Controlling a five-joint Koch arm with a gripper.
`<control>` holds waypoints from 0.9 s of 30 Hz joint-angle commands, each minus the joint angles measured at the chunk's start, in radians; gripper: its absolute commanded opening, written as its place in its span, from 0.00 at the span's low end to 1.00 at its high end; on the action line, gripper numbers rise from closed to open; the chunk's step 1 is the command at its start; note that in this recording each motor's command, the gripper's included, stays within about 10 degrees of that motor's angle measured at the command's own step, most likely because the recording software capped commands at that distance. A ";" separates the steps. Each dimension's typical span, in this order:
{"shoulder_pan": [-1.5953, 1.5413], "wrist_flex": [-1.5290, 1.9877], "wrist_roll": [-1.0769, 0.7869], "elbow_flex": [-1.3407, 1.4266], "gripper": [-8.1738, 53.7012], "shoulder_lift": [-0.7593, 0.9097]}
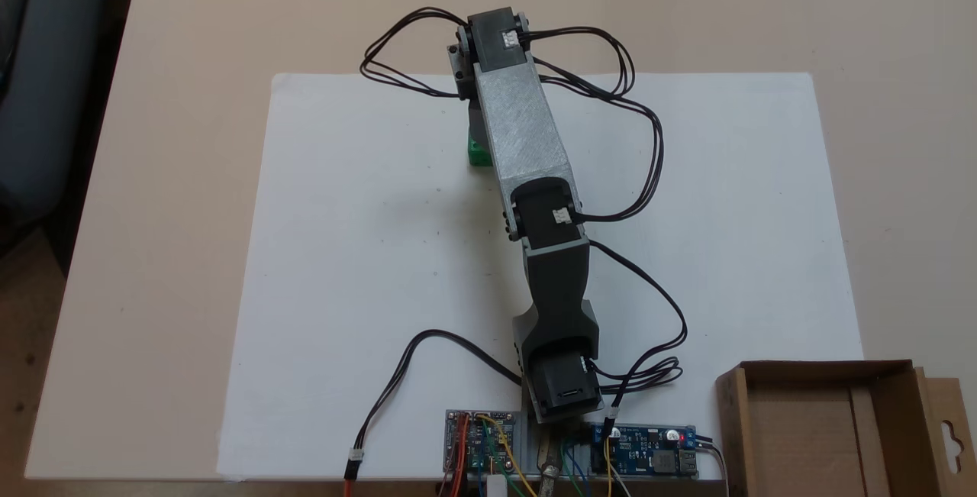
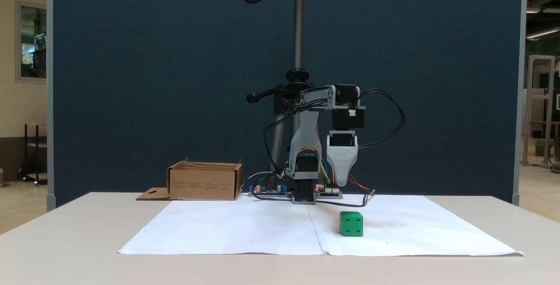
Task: Grasp a green dice and put it in the bin.
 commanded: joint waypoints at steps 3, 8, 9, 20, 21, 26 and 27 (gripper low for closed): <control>-0.041 -0.057 0.067 0.014 0.83 0.020; -0.100 -0.063 0.077 0.034 0.83 0.020; -0.106 -0.063 0.078 0.034 0.83 0.020; -0.098 -0.103 0.094 0.034 0.83 0.003; -0.095 -0.106 0.094 0.034 0.83 -0.002; -0.087 -0.121 0.094 0.034 0.83 -0.034; -0.084 -0.129 0.094 0.034 0.83 -0.041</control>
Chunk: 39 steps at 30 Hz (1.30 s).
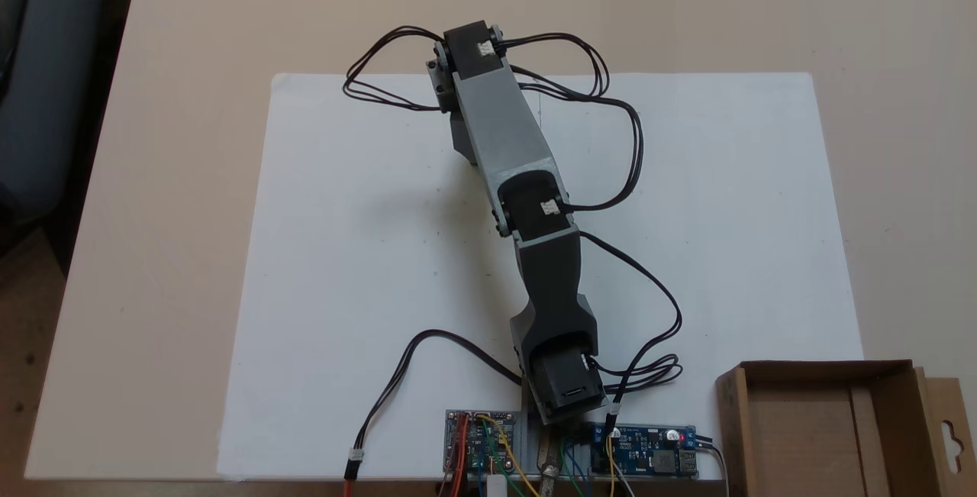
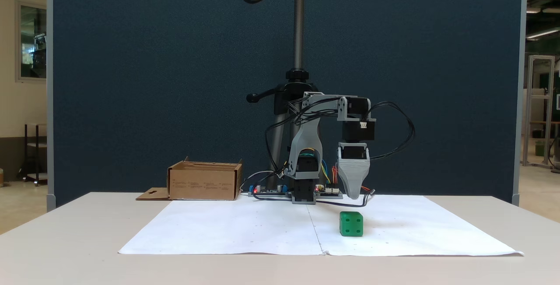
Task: Grasp a green dice and put it in the bin.
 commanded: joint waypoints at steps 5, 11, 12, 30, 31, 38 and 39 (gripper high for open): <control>0.014 -0.058 0.072 -0.012 0.83 -0.014; 0.020 -0.074 0.071 -0.011 0.83 -0.041; 0.020 -0.074 0.072 -0.011 0.83 -0.043; 0.015 -0.106 0.069 0.038 0.84 -0.069; 0.015 -0.109 0.069 0.046 0.84 -0.071; 0.015 -0.133 0.069 0.071 0.84 -0.098; 0.015 -0.140 0.069 0.072 0.84 -0.104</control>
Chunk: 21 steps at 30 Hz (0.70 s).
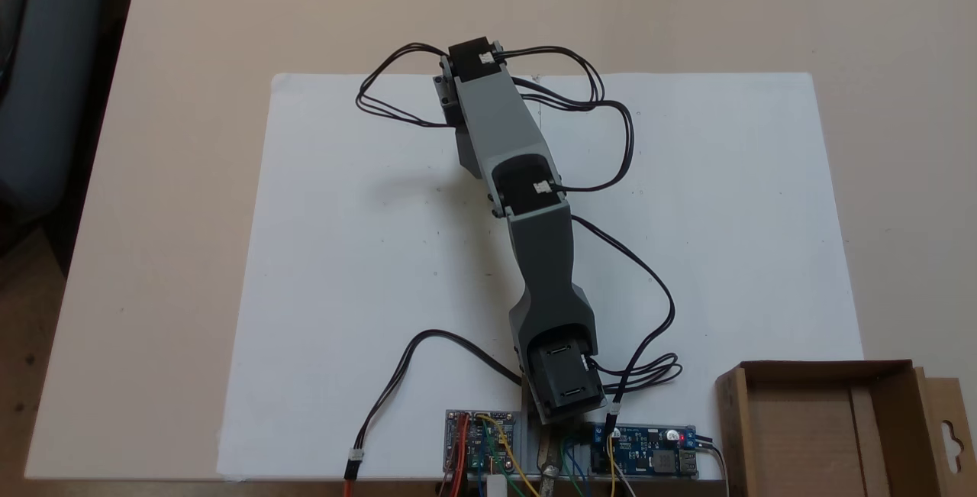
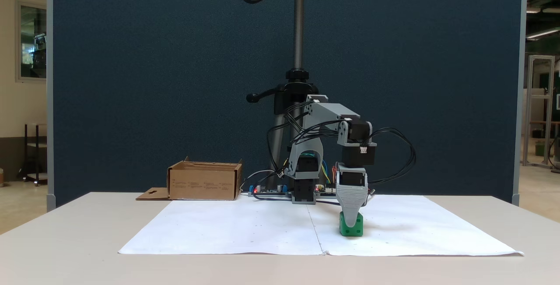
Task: Grasp a green dice and put it in the bin.
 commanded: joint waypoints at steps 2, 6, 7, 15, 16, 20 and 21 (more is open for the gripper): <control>-0.003 -0.044 0.069 -0.006 0.83 0.003; 0.002 -0.080 0.069 -0.006 0.83 -0.014; 0.002 -0.083 0.069 -0.006 0.83 -0.018; 0.005 -0.095 0.069 -0.006 0.83 -0.032; 0.005 -0.095 0.069 -0.006 0.83 -0.032; 0.005 -0.103 0.069 -0.006 0.83 -0.043; 0.005 -0.104 0.069 -0.006 0.83 -0.044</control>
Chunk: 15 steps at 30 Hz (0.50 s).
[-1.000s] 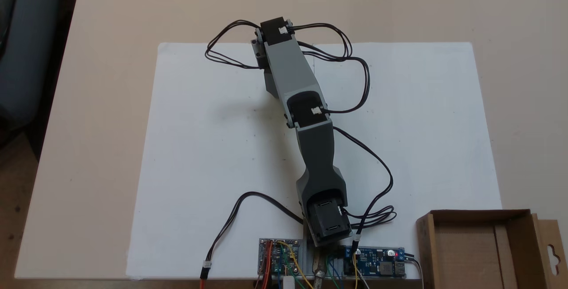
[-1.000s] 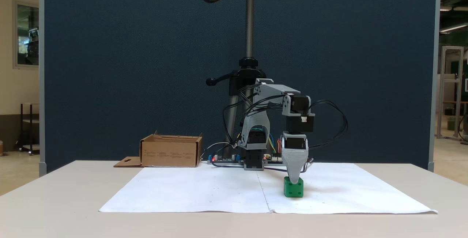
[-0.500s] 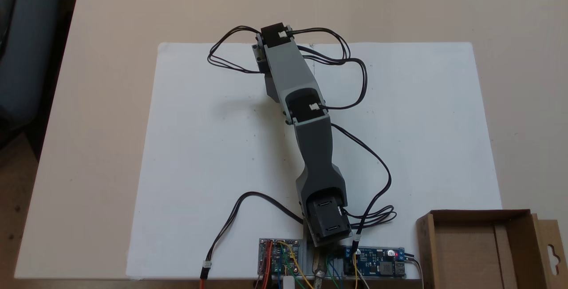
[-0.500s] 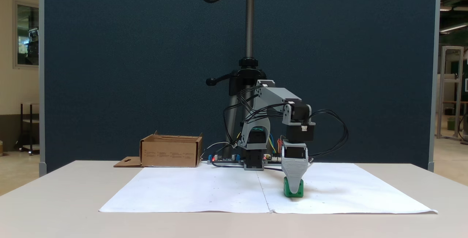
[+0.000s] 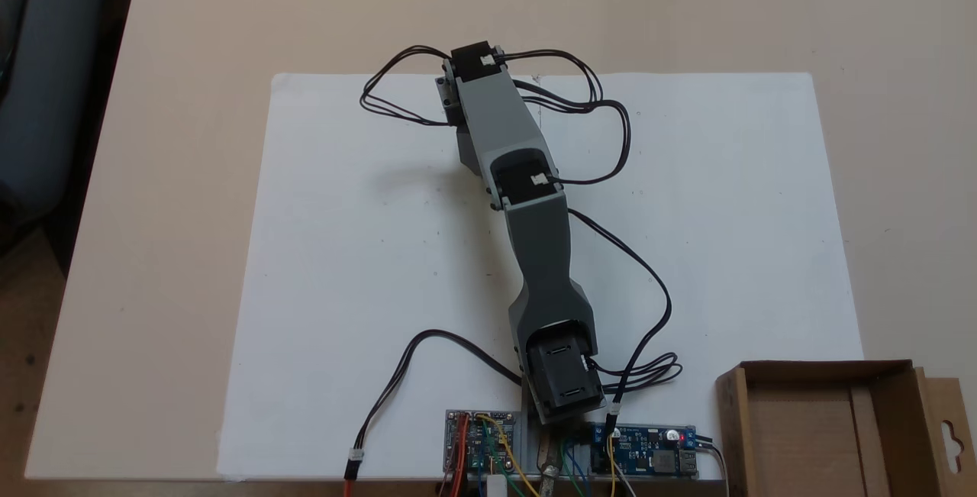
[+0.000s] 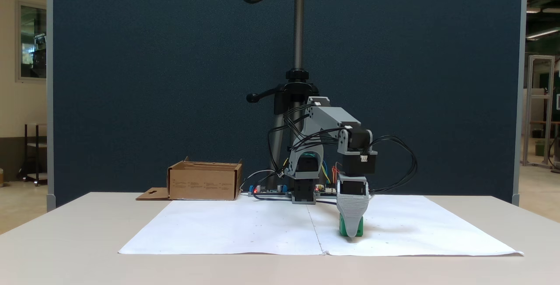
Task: Grasp a green dice and put it in the bin.
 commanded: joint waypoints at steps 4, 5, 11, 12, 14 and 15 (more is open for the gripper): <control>-0.008 -0.023 0.067 -0.006 0.82 0.018; -0.006 -0.023 0.067 -0.006 0.81 0.017; -0.008 -0.026 0.067 -0.006 0.78 0.003; -0.008 -0.026 0.067 -0.006 0.76 0.003; -0.012 -0.026 0.067 -0.006 0.71 0.003; -0.012 -0.026 0.066 -0.006 0.71 0.002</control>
